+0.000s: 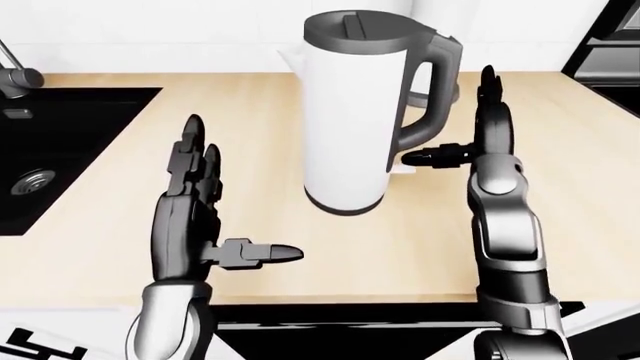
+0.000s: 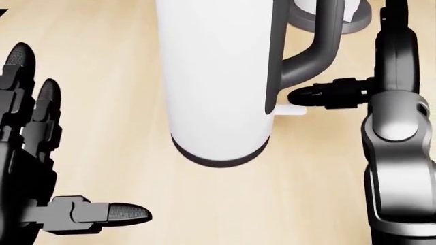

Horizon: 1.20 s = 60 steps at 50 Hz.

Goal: Press down the lever to turn on the electric kettle.

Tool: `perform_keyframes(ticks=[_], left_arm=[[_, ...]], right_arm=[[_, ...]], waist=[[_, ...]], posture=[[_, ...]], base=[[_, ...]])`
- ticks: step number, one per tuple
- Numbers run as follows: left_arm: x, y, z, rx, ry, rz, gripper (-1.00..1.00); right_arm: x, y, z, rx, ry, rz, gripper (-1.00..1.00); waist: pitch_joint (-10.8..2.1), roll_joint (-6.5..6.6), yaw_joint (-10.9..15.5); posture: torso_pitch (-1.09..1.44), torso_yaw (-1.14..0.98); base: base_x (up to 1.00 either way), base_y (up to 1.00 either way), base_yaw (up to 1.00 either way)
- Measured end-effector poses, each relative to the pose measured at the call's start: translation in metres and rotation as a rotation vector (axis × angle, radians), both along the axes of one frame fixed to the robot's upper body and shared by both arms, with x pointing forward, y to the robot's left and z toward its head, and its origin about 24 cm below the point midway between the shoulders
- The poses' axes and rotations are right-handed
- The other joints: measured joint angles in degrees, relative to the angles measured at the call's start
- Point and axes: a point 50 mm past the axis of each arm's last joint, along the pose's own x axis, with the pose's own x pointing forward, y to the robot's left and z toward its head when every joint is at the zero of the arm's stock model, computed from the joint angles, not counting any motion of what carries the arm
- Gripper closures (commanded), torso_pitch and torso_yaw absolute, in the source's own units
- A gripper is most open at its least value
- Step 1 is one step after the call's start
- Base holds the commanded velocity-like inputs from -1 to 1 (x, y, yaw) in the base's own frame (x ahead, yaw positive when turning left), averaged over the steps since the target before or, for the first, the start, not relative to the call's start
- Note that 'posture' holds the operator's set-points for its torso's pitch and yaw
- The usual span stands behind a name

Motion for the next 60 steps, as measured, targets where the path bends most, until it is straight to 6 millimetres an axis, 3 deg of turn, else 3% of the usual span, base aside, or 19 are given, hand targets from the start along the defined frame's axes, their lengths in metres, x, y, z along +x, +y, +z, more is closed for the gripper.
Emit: perform_keyframes(ticks=[60], left_arm=[[-0.001,0.000,0.002,-0.002,-0.010,0.002,-1.00]], right_arm=[[0.014,0.007,-0.017,-0.118,0.023,-0.046,-1.00]], waist=[[-0.97,-0.37,0.03]], posture=[[0.00,0.00]], base=[[0.00,0.00,0.00]])
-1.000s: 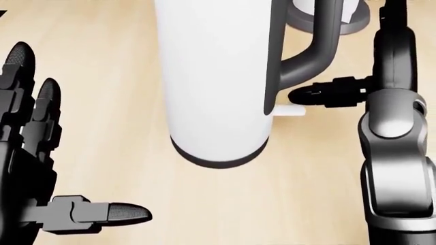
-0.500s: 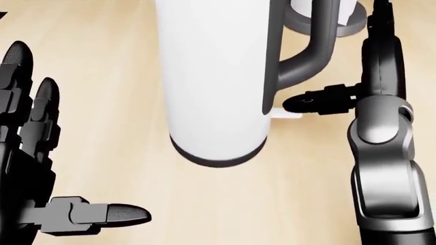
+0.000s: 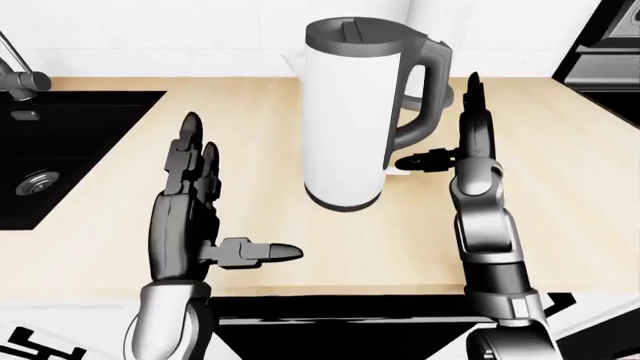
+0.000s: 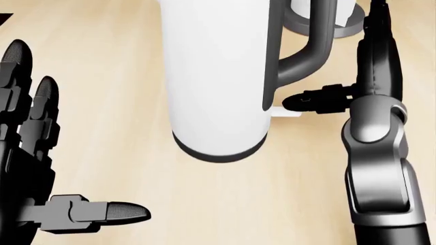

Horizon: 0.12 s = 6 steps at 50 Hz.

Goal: Press down the lever to turn on the electric kettle.

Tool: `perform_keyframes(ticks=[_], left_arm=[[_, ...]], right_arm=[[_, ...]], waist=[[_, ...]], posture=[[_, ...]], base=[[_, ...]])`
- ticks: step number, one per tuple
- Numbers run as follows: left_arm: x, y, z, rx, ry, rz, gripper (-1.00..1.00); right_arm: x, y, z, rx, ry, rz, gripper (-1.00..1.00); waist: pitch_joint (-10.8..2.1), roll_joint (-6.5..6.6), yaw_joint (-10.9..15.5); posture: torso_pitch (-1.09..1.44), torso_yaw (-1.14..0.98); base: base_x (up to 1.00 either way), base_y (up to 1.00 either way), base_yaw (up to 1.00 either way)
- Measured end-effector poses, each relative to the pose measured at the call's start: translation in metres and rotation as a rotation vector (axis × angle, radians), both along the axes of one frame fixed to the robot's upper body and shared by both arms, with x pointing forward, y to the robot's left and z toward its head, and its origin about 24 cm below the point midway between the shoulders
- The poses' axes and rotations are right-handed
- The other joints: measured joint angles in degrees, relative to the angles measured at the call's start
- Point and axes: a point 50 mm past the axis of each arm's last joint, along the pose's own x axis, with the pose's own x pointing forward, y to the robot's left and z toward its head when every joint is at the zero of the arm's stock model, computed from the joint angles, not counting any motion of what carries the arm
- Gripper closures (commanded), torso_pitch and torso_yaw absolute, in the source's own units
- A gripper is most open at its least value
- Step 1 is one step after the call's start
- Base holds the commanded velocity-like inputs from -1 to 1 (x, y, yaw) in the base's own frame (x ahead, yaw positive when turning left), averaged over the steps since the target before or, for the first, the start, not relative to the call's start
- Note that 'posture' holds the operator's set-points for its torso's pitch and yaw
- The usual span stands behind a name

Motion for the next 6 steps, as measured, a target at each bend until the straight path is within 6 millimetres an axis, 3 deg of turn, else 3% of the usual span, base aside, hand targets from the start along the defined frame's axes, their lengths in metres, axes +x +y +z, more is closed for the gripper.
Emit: perform_keyframes(ticks=[6], left_arm=[[-0.0003,0.0003,0.0004,0.001,-0.001,0.001,-1.00]], right_arm=[[0.0001,0.0012,-0.0014,0.002,-0.003,0.002,-1.00]], waist=[[-0.18,-0.02,-0.07]], posture=[[0.00,0.00]], base=[[0.00,0.00,0.00]])
